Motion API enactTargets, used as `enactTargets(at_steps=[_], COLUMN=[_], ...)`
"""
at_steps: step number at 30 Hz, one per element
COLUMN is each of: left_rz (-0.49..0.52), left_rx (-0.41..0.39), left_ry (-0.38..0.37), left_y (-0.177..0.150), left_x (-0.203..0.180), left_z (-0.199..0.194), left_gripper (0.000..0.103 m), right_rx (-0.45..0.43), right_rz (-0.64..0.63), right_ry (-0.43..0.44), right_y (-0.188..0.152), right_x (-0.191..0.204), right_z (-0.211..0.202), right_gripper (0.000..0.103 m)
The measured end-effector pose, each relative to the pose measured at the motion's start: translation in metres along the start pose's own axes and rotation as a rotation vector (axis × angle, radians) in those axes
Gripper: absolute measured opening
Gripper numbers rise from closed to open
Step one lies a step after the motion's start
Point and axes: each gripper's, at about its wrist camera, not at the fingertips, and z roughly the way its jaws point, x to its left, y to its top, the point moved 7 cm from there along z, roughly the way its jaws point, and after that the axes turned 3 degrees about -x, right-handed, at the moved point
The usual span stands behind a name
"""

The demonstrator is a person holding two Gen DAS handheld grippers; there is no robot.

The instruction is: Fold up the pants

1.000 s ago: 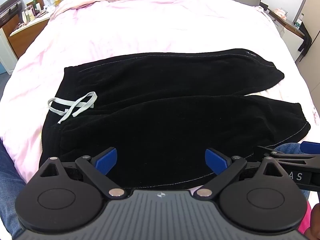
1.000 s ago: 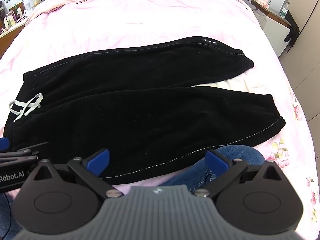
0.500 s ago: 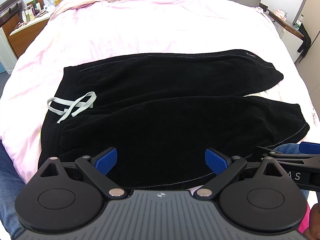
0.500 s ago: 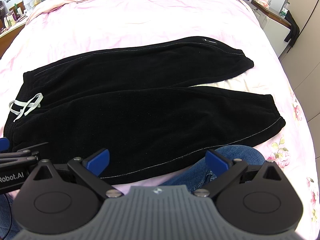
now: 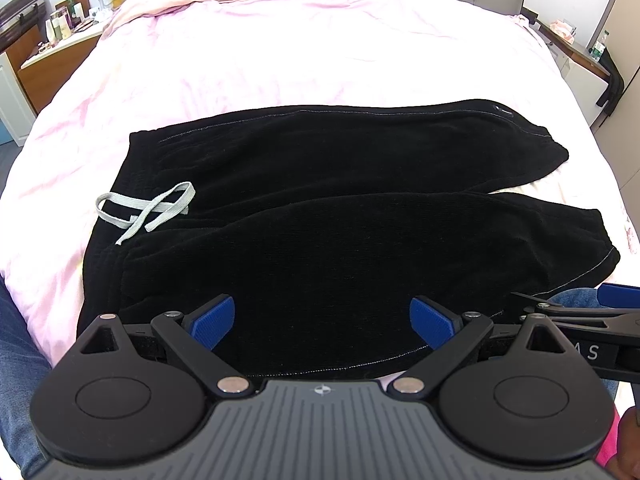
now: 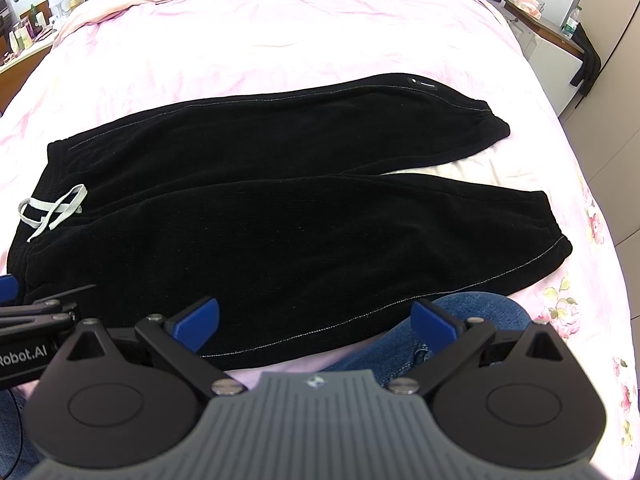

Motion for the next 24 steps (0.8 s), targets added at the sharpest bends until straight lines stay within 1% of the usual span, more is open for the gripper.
enactTargets(at_steps=[24], left_rz=[0.0], left_rx=[0.001], left_ry=[0.002], left_y=[-0.0007], left_x=[-0.0014], left_z=[0.0001], left_gripper=[0.103], right_rx=[0.003], right_rz=[0.0], right_ry=[-0.002], right_y=[-0.0006], right_x=[0.0011], right_z=[0.0016], right_gripper=[0.098])
